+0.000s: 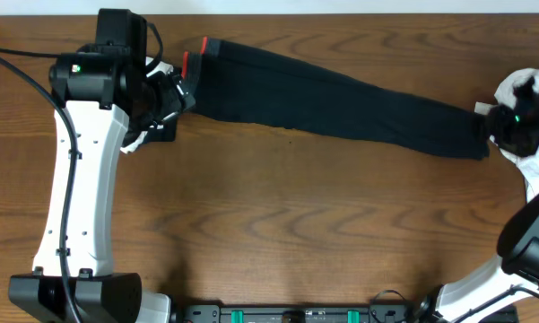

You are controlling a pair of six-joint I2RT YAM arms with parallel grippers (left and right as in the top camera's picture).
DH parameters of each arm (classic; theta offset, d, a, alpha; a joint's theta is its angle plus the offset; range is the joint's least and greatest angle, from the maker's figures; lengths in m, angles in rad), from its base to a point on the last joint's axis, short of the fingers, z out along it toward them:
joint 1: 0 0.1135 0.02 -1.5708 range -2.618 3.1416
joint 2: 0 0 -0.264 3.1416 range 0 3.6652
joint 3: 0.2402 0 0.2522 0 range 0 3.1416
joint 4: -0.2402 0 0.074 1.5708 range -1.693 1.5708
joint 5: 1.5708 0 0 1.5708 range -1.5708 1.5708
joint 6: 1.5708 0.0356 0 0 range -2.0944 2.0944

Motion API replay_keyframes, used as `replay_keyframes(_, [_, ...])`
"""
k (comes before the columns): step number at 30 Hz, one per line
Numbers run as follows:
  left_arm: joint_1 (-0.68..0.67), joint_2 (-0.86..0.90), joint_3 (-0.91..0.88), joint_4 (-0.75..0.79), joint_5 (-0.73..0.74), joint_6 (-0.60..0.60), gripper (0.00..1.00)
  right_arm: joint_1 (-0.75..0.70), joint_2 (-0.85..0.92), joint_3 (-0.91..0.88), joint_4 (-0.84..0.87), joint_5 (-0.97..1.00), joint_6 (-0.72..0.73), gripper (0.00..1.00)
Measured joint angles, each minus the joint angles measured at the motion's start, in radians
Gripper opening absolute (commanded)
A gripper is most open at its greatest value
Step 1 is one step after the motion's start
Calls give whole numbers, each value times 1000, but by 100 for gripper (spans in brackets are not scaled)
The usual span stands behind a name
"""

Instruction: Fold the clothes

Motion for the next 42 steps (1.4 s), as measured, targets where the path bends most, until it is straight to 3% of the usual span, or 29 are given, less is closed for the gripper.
replay_keyframes(9, [0,0,0,0,0,0,98,-100,6,-256,304,-136,15,61])
replay_keyframes(17, [0,0,0,0,0,0,98,-106,6,-345,496,-161,42,66])
replay_keyframes(25, [0,0,0,0,0,0,98,-106,6,-371,570,-171,130,66])
replay_keyframes(42, [0,0,0,0,0,0,98,-106,6,-380,628,-261,276,55])
